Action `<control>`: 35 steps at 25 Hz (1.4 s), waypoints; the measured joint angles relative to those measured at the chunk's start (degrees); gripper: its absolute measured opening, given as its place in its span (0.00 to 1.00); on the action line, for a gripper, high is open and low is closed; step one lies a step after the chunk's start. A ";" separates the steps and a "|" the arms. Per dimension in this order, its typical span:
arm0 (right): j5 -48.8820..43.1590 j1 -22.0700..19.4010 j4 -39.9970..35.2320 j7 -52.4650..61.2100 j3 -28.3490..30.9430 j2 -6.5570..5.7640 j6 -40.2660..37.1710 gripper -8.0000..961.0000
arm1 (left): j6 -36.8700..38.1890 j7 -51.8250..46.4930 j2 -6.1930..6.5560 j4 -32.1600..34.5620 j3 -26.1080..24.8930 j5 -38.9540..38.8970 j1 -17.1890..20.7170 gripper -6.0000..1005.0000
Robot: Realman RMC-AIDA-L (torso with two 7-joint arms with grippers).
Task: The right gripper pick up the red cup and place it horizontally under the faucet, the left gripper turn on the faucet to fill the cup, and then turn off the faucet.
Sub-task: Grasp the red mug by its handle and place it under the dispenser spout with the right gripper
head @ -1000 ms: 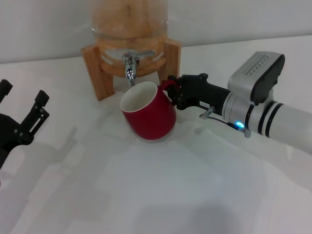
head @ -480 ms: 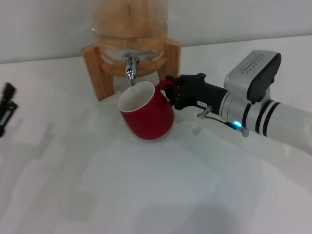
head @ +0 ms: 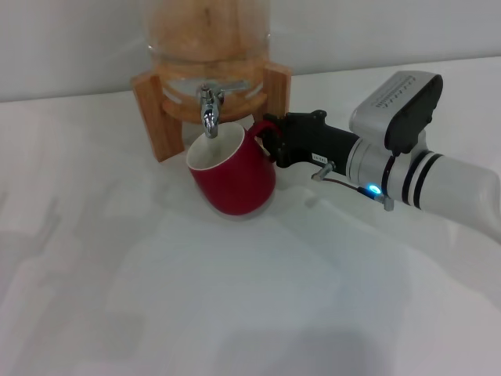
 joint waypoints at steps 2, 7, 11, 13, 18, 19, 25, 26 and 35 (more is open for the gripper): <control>0.43 0.32 0.06 -0.23 -0.05 0.00 0.55 0.17 | 0.07 0.22 -0.05 0.02 0.08 0.01 0.04 0.83; 0.64 0.40 0.11 -0.40 -0.10 0.00 1.50 0.17 | 0.24 0.29 -0.08 0.11 0.29 0.05 0.14 0.83; 0.78 0.28 0.48 -0.35 -0.07 0.00 2.10 0.17 | 0.31 0.29 -0.08 0.14 0.32 0.18 0.21 0.83; 1.10 0.29 0.83 -0.28 -0.06 0.00 2.41 0.17 | 0.35 0.29 -0.08 0.14 0.32 0.37 0.24 0.83; 1.46 0.26 1.00 -0.40 -0.11 0.00 2.57 0.17 | 0.47 0.29 -0.18 0.14 0.32 0.68 0.26 0.83; 1.47 0.24 1.07 -0.40 -0.16 -0.01 2.62 0.17 | 0.49 0.29 -0.19 0.14 0.34 0.88 0.26 0.83; 1.52 0.24 1.07 -0.10 -1.39 0.00 2.68 0.16 | 0.60 0.29 -0.17 0.14 0.37 1.36 0.26 0.83; 1.58 0.14 0.96 -0.06 -1.50 0.00 2.60 0.16 | 0.63 0.29 -0.17 0.14 0.37 1.39 0.26 0.83; 6.46 0.16 0.07 -0.67 -6.00 0.00 2.15 0.15 | 0.72 0.29 -0.24 0.18 0.37 2.08 0.26 0.83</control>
